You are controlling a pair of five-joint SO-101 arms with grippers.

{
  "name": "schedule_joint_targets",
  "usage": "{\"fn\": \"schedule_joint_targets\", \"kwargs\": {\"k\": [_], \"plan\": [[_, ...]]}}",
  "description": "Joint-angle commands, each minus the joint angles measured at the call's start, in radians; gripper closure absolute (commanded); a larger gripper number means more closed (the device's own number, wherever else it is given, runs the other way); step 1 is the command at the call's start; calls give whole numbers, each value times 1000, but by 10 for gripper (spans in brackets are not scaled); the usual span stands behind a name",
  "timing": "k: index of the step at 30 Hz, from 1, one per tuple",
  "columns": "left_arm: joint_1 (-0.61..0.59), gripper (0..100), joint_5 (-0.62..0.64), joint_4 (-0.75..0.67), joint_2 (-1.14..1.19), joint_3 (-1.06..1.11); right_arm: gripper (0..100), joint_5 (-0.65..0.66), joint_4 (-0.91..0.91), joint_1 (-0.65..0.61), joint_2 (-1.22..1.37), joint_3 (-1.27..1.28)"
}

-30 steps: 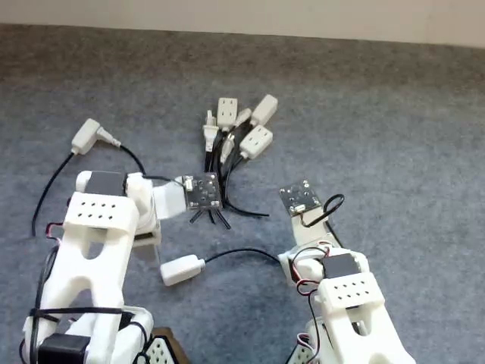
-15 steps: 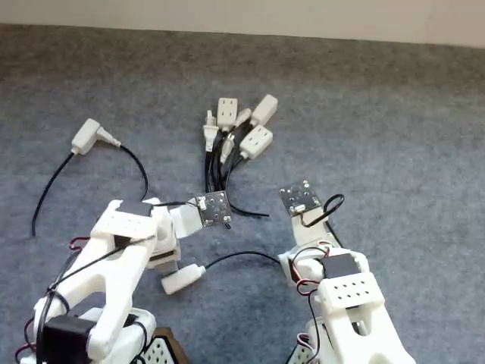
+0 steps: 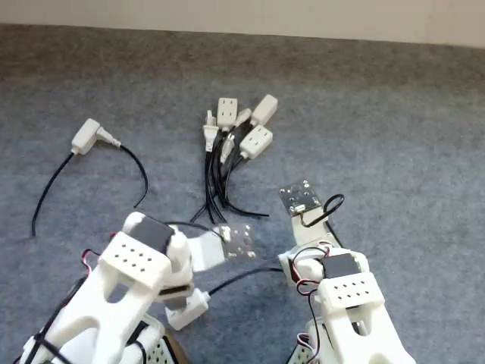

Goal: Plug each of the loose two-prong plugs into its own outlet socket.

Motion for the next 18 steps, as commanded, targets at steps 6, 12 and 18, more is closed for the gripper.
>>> {"fn": "schedule_joint_targets", "kwargs": {"k": [6, 12, 18], "plan": [[162, 765, 130, 25, -28, 16, 993, 14, -16, -8, -15, -2], [209, 765, 129, 14, -21, 47, 993, 14, -16, -8, -15, -2], [205, 765, 123, -58, -21, 107, 993, 35, -16, -8, -15, -2]]}}
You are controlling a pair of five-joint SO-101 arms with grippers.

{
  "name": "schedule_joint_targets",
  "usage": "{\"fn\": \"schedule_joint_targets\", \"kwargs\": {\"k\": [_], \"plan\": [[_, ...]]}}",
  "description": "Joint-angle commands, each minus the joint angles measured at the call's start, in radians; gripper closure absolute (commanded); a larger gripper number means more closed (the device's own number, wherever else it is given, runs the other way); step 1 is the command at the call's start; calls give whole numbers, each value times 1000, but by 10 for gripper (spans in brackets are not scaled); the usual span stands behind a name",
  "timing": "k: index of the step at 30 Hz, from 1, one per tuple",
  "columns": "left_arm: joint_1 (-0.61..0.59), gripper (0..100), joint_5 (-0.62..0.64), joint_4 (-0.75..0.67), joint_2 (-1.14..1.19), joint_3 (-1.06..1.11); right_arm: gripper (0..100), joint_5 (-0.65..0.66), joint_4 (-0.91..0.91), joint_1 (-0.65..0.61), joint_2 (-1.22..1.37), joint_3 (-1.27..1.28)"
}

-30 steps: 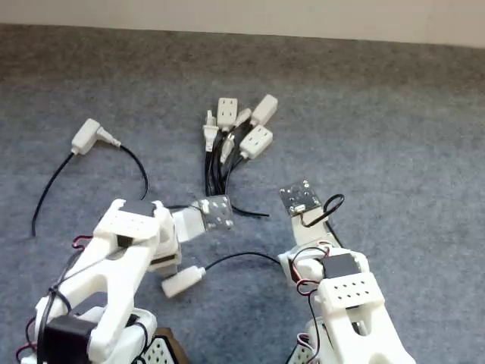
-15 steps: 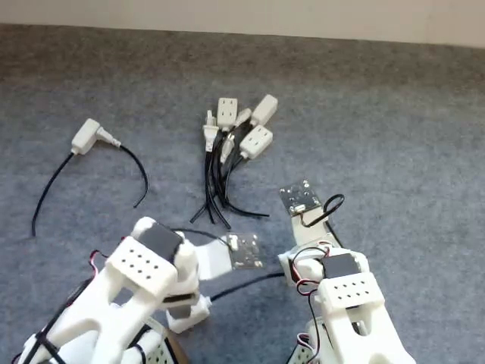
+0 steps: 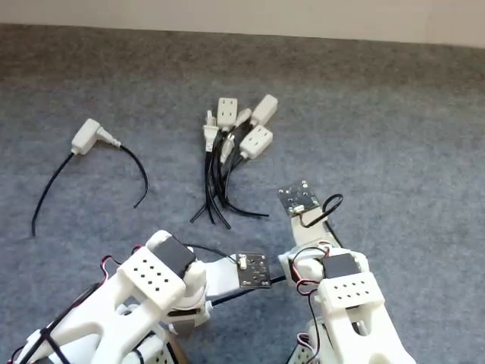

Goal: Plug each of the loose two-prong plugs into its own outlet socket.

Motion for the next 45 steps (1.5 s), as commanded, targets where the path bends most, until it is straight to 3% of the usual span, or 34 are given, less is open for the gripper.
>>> {"fn": "schedule_joint_targets", "kwargs": {"k": [1, 10, 15, 20, 24, 28, 42, 45], "plan": [[10, 765, -9, -51, -5, 15, 993, 14, -16, -8, -15, -2], [10, 768, -69, -247, -5, 153, 993, 17, -16, -8, -15, 5], [-1, 977, -143, -193, -5, 79, 993, 18, -42, -8, -15, 18], [-160, 989, -292, 17, -7, -131, 993, 18, -42, -5, -15, 18], [-338, 989, -408, 31, 7, -237, 993, 15, -42, 1, -15, 18], [-403, 989, -453, 21, 127, -255, 993, 12, -38, 82, -15, 8], [-346, 989, -453, -338, 550, -271, 993, -31, -38, 130, -19, 7], [-372, 989, -446, -351, 659, -354, 993, -31, -38, 130, -18, 7]]}}
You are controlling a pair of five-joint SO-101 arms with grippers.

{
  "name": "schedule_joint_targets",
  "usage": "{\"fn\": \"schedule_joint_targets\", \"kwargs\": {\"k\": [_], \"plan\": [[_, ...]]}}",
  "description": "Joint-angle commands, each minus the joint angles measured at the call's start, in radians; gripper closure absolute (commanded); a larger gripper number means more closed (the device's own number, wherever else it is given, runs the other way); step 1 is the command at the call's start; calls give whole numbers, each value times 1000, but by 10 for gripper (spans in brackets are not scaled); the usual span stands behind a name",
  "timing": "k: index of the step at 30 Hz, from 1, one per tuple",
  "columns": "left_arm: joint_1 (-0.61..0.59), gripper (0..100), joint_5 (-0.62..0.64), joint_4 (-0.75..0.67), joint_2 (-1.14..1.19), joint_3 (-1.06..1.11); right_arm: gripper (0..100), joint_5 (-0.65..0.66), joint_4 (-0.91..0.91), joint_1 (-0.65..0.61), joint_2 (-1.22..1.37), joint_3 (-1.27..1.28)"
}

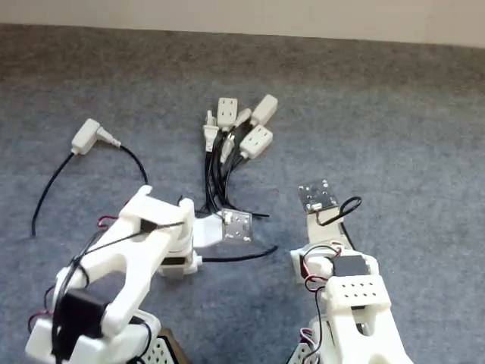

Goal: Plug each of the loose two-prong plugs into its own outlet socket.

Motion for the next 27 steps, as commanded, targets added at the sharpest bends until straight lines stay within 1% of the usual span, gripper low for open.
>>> {"fn": "schedule_joint_targets", "kwargs": {"k": [1, 5, 8, 11, 15, 18, 20, 24, 27], "plan": [[-27, 989, -2, -38, 114, -120, 993, -9, -10, 12, -15, -18], [-113, 989, -8, -38, 265, -234, 993, -9, -10, 12, -15, -18], [-173, 989, -17, -38, 329, -277, 993, -9, -12, 12, -12, -18], [-228, 989, -83, -21, 318, -278, 993, -9, -13, 10, -12, -18], [-280, 989, -160, 80, 285, -278, 993, -9, -15, 10, -12, -18], [-289, 986, -215, 215, 263, -260, 993, -9, -15, 4, -12, -18], [-288, 986, -249, 276, 246, -217, 993, -9, -15, -15, -12, -18], [-275, 986, -221, 284, 220, -117, 993, -9, -15, -27, -12, -15], [-262, 986, -213, 265, 199, -96, 993, -9, -15, -27, -12, -15]]}}
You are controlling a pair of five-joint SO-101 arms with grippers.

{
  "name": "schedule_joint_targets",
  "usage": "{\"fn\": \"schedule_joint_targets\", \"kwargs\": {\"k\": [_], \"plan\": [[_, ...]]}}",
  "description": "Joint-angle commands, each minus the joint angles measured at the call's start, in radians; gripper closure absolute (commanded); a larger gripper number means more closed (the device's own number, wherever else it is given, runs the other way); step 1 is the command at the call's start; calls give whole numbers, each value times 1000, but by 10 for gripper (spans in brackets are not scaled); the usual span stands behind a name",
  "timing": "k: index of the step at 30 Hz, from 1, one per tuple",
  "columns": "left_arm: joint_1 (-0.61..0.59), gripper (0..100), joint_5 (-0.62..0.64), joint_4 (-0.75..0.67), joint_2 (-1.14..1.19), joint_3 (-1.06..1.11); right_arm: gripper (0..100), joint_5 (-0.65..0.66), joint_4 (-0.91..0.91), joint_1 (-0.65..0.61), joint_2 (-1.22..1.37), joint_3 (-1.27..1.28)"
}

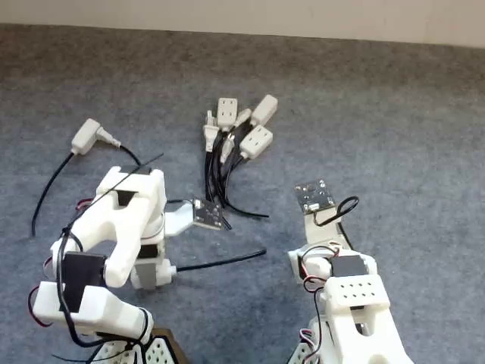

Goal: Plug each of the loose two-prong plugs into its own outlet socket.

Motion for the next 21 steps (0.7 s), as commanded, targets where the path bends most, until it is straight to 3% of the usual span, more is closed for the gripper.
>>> {"fn": "schedule_joint_targets", "kwargs": {"k": [1, 4, 12, 17, 21], "plan": [[12, 986, -21, -3, -33, 39, 993, -9, -15, -12, -12, -15], [33, 970, 80, -51, -67, 36, 993, -9, -15, -12, -12, -15], [185, 718, 279, -169, -168, 35, 993, -8, -15, -12, -12, -15], [317, 719, 382, -201, -180, 33, 993, -5, -15, -12, -12, -15], [318, 719, 385, -167, -183, -7, 993, 28, -15, -12, -12, -16]]}}
